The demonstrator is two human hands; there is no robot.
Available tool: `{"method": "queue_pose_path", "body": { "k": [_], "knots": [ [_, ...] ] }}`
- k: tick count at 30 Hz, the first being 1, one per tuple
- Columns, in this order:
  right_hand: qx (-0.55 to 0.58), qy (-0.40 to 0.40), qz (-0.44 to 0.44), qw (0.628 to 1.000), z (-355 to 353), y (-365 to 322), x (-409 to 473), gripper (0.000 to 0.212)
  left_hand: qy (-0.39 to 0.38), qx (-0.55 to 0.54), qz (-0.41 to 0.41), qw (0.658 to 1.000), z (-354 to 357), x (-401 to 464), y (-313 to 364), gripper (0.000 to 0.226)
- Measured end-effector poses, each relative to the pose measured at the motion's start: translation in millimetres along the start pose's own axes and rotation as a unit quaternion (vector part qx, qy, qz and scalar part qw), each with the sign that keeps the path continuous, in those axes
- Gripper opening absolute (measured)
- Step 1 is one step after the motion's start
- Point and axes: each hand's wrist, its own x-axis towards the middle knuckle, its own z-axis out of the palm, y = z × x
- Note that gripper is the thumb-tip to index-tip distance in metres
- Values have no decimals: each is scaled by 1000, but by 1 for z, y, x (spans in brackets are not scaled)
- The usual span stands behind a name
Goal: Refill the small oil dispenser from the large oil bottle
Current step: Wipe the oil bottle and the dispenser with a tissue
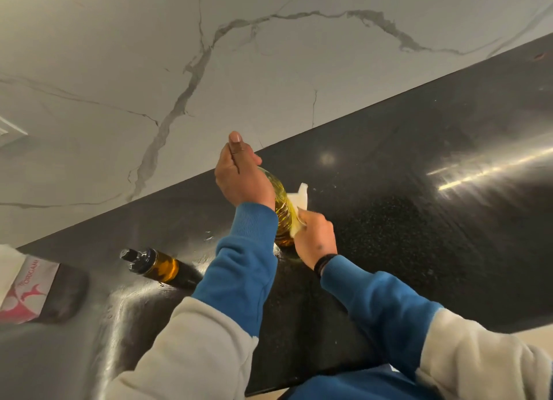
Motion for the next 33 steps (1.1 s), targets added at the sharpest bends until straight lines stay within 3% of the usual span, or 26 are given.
{"method": "queue_pose_path", "body": {
  "k": [3,7,10,13,16,19,22,24,26,28,30,33],
  "knots": [
    [51,54,-114,991,-8,-34,-4,61,-37,-48,-13,998,1,9,2,53],
    [110,63,-256,958,-13,-56,-16,71,-89,-49,6,995,-1,14,0,55],
    [83,74,-194,975,0,-24,-11,67,-92,-52,8,994,-4,13,0,53],
    [-36,-25,-36,998,3,24,-2,53,-110,-47,16,993,-6,16,-1,54],
    [-75,-85,67,991,2,40,-1,62,-112,-41,16,993,-6,17,-2,56],
    [-36,-30,19,999,-1,12,0,55,-82,-19,26,996,-4,11,-4,56],
    [42,56,-128,989,-11,-36,-8,59,-72,-26,31,997,-2,8,-5,56],
    [102,63,-216,969,-17,-62,-14,55,-86,-37,31,995,-4,12,-6,55],
    [114,61,-250,959,-16,-67,-17,58,-98,-39,24,994,-6,16,-6,54],
    [105,66,-229,966,-7,-50,-15,63,-98,-39,15,994,-8,16,-6,55],
    [55,63,-168,982,2,-20,-7,51,-104,-47,18,993,-8,16,-5,57],
    [-99,-37,-31,994,0,22,6,27,-129,-26,24,991,-9,16,-4,62]
  ]
}}
